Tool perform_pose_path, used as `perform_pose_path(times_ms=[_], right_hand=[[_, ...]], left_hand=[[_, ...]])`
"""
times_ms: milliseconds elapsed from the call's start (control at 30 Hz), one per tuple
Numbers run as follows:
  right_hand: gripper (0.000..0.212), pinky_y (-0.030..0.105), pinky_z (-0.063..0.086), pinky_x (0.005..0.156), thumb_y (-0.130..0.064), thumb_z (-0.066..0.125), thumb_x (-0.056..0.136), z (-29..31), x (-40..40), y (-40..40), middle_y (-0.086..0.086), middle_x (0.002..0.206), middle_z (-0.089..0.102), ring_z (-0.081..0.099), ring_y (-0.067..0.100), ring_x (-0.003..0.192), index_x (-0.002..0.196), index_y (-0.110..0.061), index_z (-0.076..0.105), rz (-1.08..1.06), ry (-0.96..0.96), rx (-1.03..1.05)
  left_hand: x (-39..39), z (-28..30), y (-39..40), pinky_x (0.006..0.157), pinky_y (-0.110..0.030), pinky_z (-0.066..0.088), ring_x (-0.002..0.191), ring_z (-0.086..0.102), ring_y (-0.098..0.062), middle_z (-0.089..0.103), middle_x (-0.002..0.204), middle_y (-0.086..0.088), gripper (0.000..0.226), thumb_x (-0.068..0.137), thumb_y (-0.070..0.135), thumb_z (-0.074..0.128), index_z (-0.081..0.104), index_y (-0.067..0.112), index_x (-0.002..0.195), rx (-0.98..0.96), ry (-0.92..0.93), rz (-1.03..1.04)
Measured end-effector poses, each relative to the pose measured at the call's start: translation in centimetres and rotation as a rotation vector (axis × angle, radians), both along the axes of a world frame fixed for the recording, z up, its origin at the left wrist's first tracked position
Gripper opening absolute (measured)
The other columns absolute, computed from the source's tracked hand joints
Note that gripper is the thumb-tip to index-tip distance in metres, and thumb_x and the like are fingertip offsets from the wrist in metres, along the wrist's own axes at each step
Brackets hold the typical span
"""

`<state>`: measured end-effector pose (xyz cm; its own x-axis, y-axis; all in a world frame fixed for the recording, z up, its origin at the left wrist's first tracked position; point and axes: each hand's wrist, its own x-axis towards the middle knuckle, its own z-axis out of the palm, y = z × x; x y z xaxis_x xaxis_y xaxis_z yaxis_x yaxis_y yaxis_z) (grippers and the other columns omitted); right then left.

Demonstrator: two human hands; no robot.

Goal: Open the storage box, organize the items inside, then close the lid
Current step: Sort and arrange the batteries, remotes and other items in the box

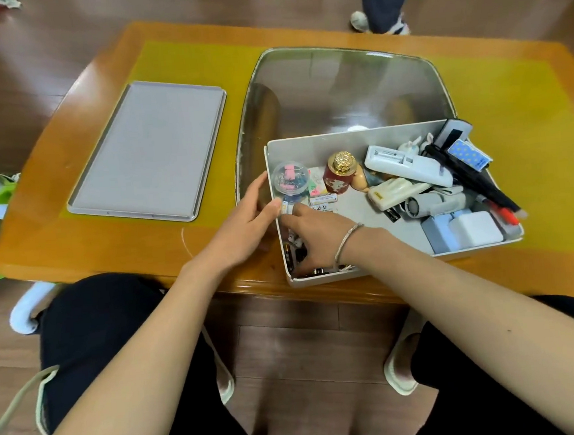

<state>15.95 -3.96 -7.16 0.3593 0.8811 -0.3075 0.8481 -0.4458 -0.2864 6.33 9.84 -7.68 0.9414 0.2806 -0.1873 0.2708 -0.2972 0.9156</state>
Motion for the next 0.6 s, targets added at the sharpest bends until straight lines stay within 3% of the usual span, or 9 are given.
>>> perform_pose_path(times_ms=[133, 267, 367, 433, 533, 600], right_hand=[[0.051, 0.030, 0.043, 0.064, -0.022, 0.076, 0.069, -0.1, 0.6, -0.8, -0.001, 0.100, 0.041, 0.050, 0.019, 0.080, 0.110, -0.026, 0.045, 0.023, -0.033, -0.033], [0.028, 0.030, 0.043, 0.073, -0.004, 0.057, 0.079, 0.2, 2.3, -3.3, -0.001, 0.101, 0.043, 0.057, 0.026, 0.091, 0.097, -0.026, 0.056, -0.085, -0.084, -0.072], [0.031, 0.025, 0.042, 0.083, -0.006, 0.060, 0.080, 1.0, 3.7, -4.9, -0.002, 0.102, 0.045, 0.055, 0.021, 0.096, 0.103, -0.027, 0.064, -0.144, -0.059, -0.081], [0.030, 0.020, 0.038, 0.081, -0.017, 0.072, 0.076, 1.7, 4.0, -5.1, -0.005, 0.099, 0.046, 0.053, 0.016, 0.094, 0.104, -0.027, 0.067, -0.152, -0.046, -0.038], [0.033, 0.021, 0.044, 0.075, -0.040, 0.078, 0.068, 2.3, 2.8, -4.3, -0.010, 0.093, 0.057, 0.053, 0.005, 0.082, 0.098, -0.031, 0.068, -0.073, 0.109, -0.040], [0.027, 0.024, 0.048, 0.074, -0.038, 0.075, 0.069, 2.0, 1.6, -3.3, -0.012, 0.087, 0.062, 0.055, 0.005, 0.078, 0.094, -0.030, 0.068, 0.001, 0.179, -0.134]], left_hand=[[0.0, 0.2, -0.2, 0.072, -0.032, 0.060, 0.104, 0.057, -0.009, 0.048, 0.115, 0.026, 0.056, 0.099, 0.044, 0.042, 0.016, 0.041, 0.149, 0.002, -0.012, 0.011], [0.0, 0.2, -0.1, 0.073, -0.048, 0.058, 0.108, 0.058, -0.020, 0.055, 0.122, 0.003, 0.057, 0.099, 0.043, 0.043, 0.015, 0.042, 0.149, -0.039, 0.016, 0.009], [0.0, 0.2, 0.0, 0.073, -0.049, 0.058, 0.106, 0.059, -0.018, 0.055, 0.124, -0.002, 0.059, 0.098, 0.044, 0.043, 0.014, 0.042, 0.149, -0.035, 0.015, 0.004], [0.0, 0.1, 0.0, 0.072, -0.048, 0.058, 0.104, 0.060, -0.018, 0.056, 0.122, -0.003, 0.059, 0.098, 0.044, 0.044, 0.014, 0.041, 0.149, -0.039, 0.009, 0.009], [0.1, 0.0, 0.0, 0.072, -0.048, 0.058, 0.102, 0.060, -0.019, 0.057, 0.120, -0.006, 0.060, 0.098, 0.044, 0.044, 0.015, 0.041, 0.149, -0.046, 0.006, 0.020], [0.1, 0.0, -0.1, 0.072, -0.049, 0.058, 0.103, 0.060, -0.021, 0.056, 0.122, -0.008, 0.060, 0.098, 0.044, 0.044, 0.015, 0.040, 0.149, -0.046, 0.009, 0.023]])
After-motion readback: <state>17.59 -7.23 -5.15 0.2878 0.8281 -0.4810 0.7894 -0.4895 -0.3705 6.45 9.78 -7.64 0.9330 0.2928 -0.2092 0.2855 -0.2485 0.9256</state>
